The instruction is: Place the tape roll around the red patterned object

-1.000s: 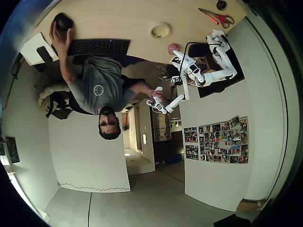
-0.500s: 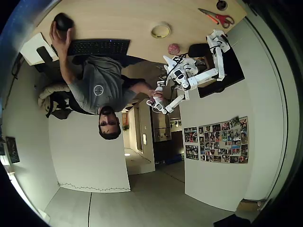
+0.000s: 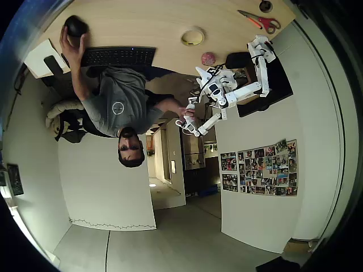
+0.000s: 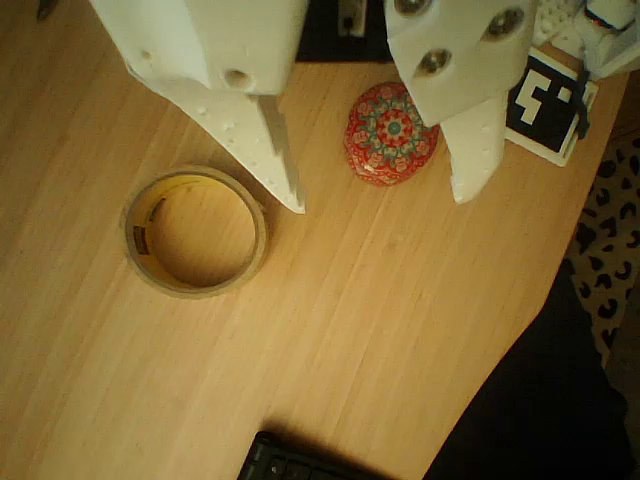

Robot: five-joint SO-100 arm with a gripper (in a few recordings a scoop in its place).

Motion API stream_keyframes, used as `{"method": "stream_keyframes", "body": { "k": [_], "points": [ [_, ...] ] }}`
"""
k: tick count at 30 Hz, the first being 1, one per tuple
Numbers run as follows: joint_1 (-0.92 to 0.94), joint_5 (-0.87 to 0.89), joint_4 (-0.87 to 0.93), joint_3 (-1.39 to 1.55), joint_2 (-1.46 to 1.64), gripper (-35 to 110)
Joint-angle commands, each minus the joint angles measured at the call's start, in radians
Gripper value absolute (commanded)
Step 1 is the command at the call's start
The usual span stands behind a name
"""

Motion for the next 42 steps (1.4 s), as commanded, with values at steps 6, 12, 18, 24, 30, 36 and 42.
{"method": "stream_keyframes", "body": {
  "k": [6, 12, 18, 24, 30, 36, 42],
  "points": [
    [-0.028, -0.012, 0.018, -0.043, 0.015, 37],
    [0.005, 0.038, 0.017, 0.046, 0.005, 37],
    [0.063, 0.169, -0.057, 0.245, -0.038, 37],
    [0.127, 0.206, 0.008, 0.242, -0.020, 36],
    [0.229, 0.181, 0.055, 0.293, 0.087, 36],
    [0.314, 0.230, 0.057, 0.359, 0.124, 36],
    [0.345, 0.387, 0.078, 0.414, 0.132, 36]
  ]
}}
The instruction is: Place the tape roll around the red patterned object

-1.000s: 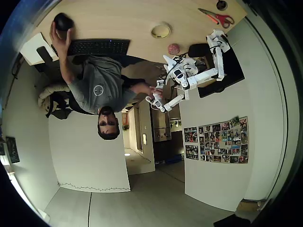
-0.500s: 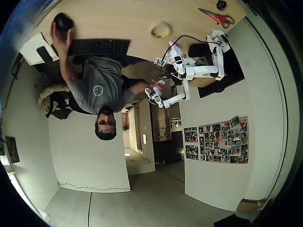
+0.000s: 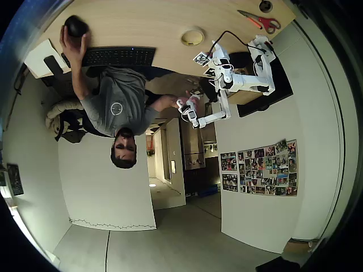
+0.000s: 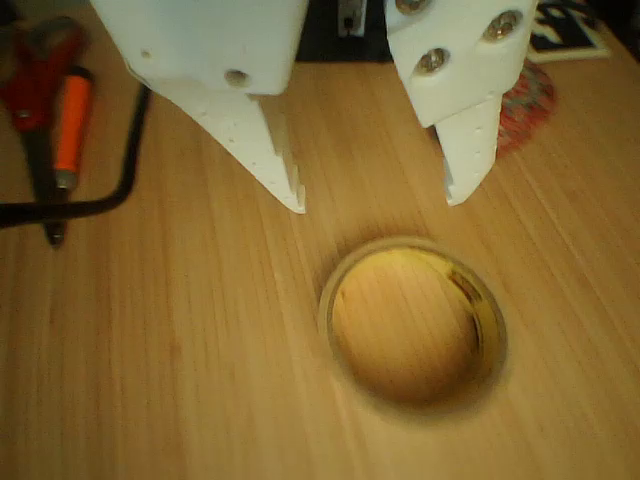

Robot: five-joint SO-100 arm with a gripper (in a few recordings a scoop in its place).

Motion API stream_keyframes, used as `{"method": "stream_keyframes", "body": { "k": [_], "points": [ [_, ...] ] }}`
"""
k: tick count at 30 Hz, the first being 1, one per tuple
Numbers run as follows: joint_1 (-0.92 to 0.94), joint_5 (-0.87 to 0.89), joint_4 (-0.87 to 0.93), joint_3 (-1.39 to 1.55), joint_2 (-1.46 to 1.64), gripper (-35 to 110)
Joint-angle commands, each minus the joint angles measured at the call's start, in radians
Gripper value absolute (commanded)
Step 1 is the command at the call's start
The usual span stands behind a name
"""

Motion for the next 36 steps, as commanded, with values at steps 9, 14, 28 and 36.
{"method": "stream_keyframes", "body": {
  "k": [9, 14, 28, 36],
  "points": [
    [-0.012, 0.198, 0.031, 0.000, -0.015, 36],
    [-0.006, 0.258, 0.031, -0.043, -0.080, 36],
    [0.064, 0.242, 0.034, -0.252, -0.298, 36],
    [0.028, 0.270, 0.034, -0.426, -0.477, 32]
  ]
}}
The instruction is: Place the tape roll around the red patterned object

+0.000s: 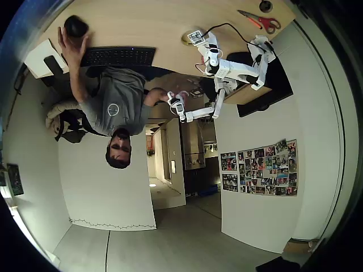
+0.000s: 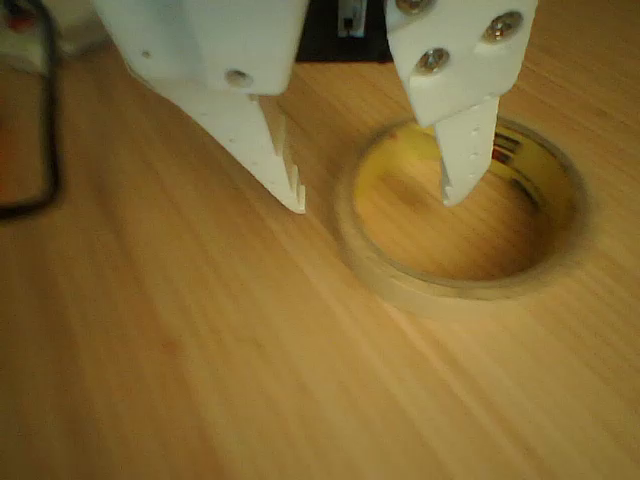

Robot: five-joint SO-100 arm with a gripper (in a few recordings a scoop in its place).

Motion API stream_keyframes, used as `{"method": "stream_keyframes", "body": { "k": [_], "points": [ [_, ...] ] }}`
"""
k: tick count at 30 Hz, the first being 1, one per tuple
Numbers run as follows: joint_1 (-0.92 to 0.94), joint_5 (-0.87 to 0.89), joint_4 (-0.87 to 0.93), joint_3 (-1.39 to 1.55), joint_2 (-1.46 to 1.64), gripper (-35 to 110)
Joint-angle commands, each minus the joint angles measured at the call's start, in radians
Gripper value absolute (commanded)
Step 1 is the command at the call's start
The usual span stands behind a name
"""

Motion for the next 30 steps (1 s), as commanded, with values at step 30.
{"method": "stream_keyframes", "body": {
  "k": [30],
  "points": [
    [-0.038, -0.331, 0.095, -0.166, 0.219, 0]
  ]
}}
